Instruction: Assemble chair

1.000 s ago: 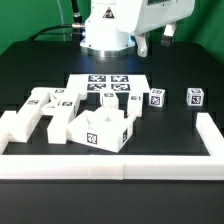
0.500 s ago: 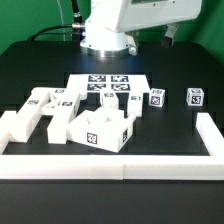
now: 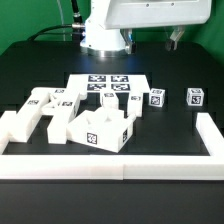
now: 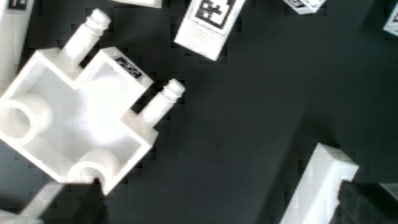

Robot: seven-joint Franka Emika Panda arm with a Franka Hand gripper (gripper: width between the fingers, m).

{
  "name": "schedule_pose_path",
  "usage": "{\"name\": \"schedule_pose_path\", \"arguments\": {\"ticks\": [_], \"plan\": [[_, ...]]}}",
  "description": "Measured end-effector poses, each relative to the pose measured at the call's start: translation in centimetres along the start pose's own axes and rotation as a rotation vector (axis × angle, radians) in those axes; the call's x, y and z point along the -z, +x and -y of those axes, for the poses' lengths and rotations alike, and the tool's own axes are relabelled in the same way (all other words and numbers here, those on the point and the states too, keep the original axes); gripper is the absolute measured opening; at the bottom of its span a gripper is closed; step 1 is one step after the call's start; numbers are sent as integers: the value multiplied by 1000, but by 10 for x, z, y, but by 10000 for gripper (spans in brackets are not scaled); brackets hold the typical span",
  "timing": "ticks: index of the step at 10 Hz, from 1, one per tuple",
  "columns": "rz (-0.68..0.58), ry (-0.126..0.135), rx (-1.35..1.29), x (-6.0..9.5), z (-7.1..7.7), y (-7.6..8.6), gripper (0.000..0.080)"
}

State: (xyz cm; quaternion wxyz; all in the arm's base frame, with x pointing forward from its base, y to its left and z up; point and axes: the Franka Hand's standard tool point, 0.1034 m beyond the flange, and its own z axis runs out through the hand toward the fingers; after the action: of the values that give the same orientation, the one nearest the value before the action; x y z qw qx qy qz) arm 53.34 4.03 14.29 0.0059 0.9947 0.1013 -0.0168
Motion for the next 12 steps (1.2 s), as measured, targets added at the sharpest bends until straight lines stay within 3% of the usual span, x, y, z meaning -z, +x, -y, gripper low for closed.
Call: {"name": "schedule_pose_path", "arguments": {"ticks": [1,4,5,7,10,12], "plan": [[41,23,-183,-7,-11,-4,649],[44,16,-390,-36,-38,4,649],[34,26,-427,-39,-45,5,649],[39,42,-561,-39,-38,6,649],[51,52,-574,-42,-39,6,649],[70,39,-598,-53,-70,34,649]]}}
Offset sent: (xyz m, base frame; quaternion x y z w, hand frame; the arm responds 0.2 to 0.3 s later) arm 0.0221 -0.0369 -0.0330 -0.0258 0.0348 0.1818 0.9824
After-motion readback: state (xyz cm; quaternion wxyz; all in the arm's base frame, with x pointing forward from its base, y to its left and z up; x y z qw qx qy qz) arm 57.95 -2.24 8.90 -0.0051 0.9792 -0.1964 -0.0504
